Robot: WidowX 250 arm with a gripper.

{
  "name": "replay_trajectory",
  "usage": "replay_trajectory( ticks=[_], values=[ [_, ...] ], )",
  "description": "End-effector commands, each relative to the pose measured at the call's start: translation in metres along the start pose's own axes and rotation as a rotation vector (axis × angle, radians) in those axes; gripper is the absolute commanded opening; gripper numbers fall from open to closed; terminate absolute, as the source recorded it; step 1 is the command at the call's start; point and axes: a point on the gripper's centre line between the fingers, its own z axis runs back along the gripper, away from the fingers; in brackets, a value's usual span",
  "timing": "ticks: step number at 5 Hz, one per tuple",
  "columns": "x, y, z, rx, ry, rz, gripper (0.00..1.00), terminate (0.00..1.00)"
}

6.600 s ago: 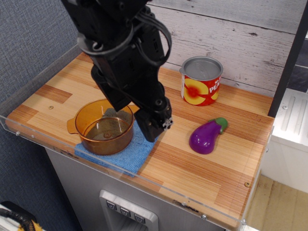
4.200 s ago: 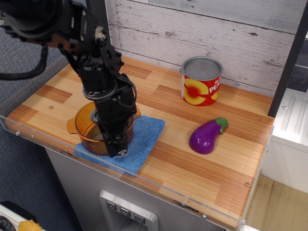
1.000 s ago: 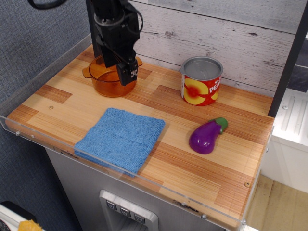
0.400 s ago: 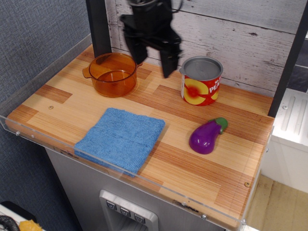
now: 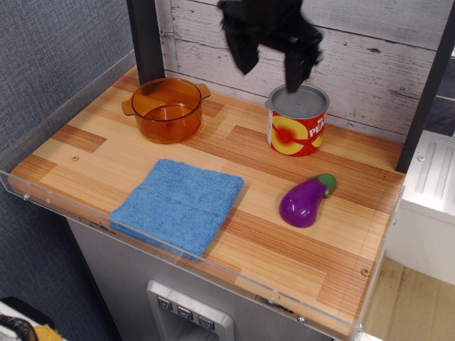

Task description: PICK UP THE BOWL PUT ON THE ANOTHER SIDE THE TABLE

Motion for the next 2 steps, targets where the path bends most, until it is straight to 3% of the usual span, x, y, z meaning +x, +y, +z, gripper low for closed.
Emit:
replay_trajectory(
  ticks=[1, 2],
  values=[
    [0.0312, -0.0114, 0.0018, -0.113, -0.064, -0.085, 1.00, 0.00],
    [0.0312, -0.0114, 0.0018, -0.113, -0.064, -0.085, 1.00, 1.00]
  ],
)
